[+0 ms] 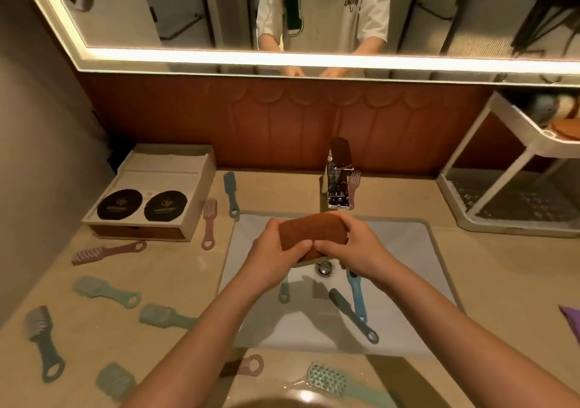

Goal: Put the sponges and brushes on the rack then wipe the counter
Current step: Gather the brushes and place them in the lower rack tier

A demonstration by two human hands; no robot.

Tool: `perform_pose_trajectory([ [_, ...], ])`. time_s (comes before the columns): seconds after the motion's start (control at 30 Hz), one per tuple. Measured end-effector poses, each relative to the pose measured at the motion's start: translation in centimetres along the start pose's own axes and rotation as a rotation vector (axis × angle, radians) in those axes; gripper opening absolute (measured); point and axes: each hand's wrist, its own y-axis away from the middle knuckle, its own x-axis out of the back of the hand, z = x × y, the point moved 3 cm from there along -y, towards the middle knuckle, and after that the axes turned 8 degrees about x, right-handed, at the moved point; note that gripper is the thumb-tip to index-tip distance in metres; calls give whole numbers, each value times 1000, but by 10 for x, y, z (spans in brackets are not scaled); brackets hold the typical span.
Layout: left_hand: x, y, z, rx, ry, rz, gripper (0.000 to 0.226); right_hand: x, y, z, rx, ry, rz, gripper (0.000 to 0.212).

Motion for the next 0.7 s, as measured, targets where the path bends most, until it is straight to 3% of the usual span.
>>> perform_pose_trajectory([
  [0.3, -86, -9, 55, -61, -324, 16, 42, 75, 14, 37, 49, 276, 53, 37],
  [0.53, -142, -17, 112, -176, -355, -27, 32, 154, 18, 51, 79, 256, 79, 36],
  [0.7, -170, -19, 149, -274, -414, 65, 35, 211, 19, 57, 92, 260, 119, 41],
])
